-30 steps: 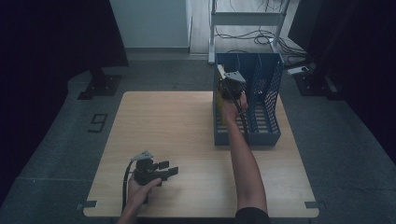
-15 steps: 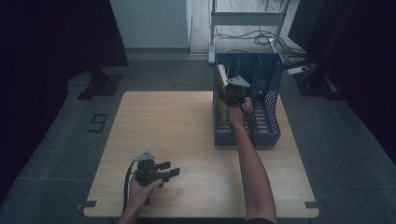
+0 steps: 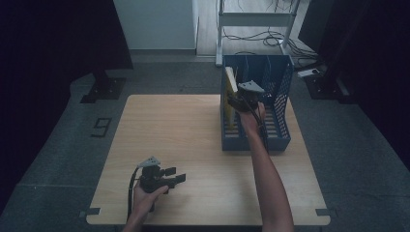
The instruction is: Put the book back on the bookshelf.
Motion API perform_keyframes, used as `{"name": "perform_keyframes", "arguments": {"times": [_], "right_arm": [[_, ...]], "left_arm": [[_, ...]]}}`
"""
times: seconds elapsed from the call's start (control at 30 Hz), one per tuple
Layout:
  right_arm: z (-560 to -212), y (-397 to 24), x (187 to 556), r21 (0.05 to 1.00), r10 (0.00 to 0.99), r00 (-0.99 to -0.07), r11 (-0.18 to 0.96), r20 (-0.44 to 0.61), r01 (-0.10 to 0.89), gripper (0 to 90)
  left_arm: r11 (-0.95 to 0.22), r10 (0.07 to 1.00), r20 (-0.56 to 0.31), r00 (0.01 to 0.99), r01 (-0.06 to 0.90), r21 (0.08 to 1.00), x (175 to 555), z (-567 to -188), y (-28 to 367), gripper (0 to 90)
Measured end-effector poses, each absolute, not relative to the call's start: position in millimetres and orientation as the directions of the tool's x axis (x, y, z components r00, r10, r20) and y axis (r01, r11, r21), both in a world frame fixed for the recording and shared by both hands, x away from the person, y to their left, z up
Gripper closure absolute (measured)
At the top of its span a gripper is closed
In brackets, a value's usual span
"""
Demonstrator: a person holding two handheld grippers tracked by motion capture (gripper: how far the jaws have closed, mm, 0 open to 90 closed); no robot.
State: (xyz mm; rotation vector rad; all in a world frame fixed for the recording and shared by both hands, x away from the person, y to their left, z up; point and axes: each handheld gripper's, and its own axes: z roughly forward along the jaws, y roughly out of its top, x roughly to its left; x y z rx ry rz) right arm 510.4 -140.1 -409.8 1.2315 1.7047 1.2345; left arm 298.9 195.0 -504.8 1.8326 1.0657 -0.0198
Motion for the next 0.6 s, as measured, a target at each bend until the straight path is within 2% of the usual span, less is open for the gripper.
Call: {"name": "perform_keyframes", "arguments": {"times": [0.6], "right_arm": [[-401,-146,478,0.958,0.920,-0.391,0.126,-0.016,0.258,40.7]], "left_arm": [[-0.113,0.663,-0.447,0.601,0.671,0.733,300,-503,203,35.1]]}}
